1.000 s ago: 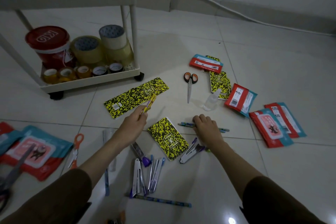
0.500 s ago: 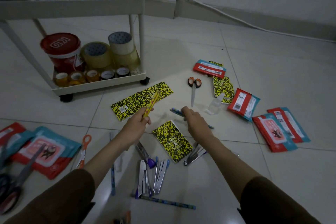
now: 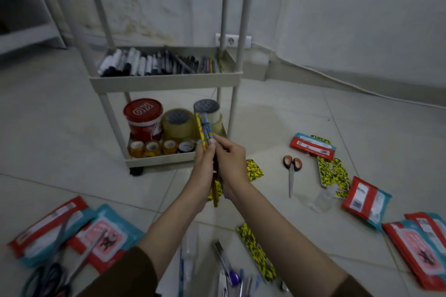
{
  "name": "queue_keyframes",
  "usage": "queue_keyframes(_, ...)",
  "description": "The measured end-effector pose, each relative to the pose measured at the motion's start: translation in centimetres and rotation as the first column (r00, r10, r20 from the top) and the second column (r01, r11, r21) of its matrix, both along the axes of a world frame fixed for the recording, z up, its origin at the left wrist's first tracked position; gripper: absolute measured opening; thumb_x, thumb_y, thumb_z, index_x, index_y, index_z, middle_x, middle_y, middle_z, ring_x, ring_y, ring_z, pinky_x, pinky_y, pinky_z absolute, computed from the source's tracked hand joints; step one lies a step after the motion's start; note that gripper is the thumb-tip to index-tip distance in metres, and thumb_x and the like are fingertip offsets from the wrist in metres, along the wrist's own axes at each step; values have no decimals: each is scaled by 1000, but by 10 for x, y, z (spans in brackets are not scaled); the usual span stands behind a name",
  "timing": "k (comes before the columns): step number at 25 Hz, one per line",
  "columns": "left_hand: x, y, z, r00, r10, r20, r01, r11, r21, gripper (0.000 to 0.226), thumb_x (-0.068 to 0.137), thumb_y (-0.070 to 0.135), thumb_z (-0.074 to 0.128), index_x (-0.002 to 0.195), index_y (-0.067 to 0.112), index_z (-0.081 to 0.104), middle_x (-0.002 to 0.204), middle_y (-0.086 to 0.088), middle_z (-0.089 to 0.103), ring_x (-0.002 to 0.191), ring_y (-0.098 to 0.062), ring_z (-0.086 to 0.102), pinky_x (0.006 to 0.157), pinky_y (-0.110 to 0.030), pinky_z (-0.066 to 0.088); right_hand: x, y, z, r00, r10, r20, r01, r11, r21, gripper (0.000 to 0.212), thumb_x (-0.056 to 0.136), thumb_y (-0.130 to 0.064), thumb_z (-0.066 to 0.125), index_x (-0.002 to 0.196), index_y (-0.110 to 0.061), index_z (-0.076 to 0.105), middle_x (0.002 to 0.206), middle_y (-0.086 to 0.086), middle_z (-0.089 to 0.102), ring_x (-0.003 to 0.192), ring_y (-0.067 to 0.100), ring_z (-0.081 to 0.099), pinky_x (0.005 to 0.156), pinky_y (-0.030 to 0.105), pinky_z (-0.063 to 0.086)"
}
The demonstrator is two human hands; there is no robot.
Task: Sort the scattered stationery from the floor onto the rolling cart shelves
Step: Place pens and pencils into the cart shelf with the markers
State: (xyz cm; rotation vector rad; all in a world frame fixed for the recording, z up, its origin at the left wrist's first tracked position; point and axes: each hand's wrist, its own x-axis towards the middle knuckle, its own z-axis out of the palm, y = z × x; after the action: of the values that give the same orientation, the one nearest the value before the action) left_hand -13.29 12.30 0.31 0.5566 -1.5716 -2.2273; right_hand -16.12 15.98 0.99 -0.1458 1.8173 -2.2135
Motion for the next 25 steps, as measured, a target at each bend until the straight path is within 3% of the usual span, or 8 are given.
queue_keyframes(4, -14, -22, 36, 995, 26, -96, -13, 990, 141, 18, 101, 22, 32, 108, 16, 48, 99, -9, 60, 89, -16, 59, 79, -30, 48, -10, -21, 40, 974, -108, -200, 116, 993, 29, 2, 84, -6, 64, 83, -7, 65, 76, 12, 69, 75, 21, 67, 73, 34, 54)
queue_keyframes(6, -22, -33, 56, 997, 24, -76, -16, 995, 102, 21, 101, 23, 30, 110, 15, 47, 104, -12, 58, 96, -21, 58, 84, -34, 47, -15, -24, 57, 936, -107, -334, 133, 990, 54, 9, 86, -8, 62, 78, -9, 67, 75, 7, 68, 69, 12, 63, 67, 29, 51)
queue_keyframes(8, -31, -44, 74, 997, 35, -68, -36, 999, -15, 20, 101, 25, 30, 106, 17, 48, 104, -12, 56, 99, -24, 57, 80, -33, 48, -14, -26, 70, 913, -6, -409, 53, 993, 105, 19, 92, -9, 53, 100, -10, 71, 98, 1, 69, 85, 5, 62, 77, 19, 51)
queue_keyframes(11, -43, -62, 90, 997, 21, -77, -27, 997, -69, 42, 100, 32, 35, 139, 18, 36, 137, -5, 47, 125, -20, 46, 95, -28, 40, -10, -27, 76, 838, 297, -457, -217, 951, 221, 44, 98, -2, 35, 141, -13, 37, 135, -10, 42, 123, -1, 40, 94, -1, 33)
queue_keyframes(15, -62, -85, 103, 997, -20, 79, 50, 915, -400, 46, 99, 39, 30, 140, 20, 35, 148, -6, 32, 138, -23, 25, 113, -40, 24, -23, -30, 92, 770, 397, -500, -228, 902, 366, 52, 99, -1, 30, 148, -13, 15, 145, -2, 33, 131, 10, 36, 96, 6, 33)
queue_keyframes(19, -79, -122, 118, 974, 119, 191, 128, 402, -906, 31, 100, 33, 21, 114, 23, 47, 130, -1, 34, 121, -16, 21, 100, -37, 14, -66, -34, 122, 693, 518, -502, 23, 680, 733, 66, 97, -2, 37, 149, -11, -3, 142, 18, 38, 122, 30, 45, 79, 22, 33)
queue_keyframes(22, -91, -149, 113, 980, 178, 87, 70, 95, -993, 34, 100, 31, 25, 126, 26, 47, 137, 5, 38, 127, -14, 23, 101, -36, 18, -105, -47, 147, 731, 550, -405, 147, 453, 879, 63, 97, -3, 35, 148, -3, -1, 140, 27, 37, 123, 36, 44, 92, 33, 38)
queue_keyframes(25, -105, -163, 106, 969, 169, 181, 200, -101, -975, 39, 99, 31, 25, 135, 25, 39, 144, 6, 36, 133, -14, 24, 105, -38, 18, -133, -72, 163, 811, 521, -266, 159, 242, 957, 55, 96, -5, 38, 144, 4, 14, 139, 26, 38, 124, 36, 45, 96, 39, 40)
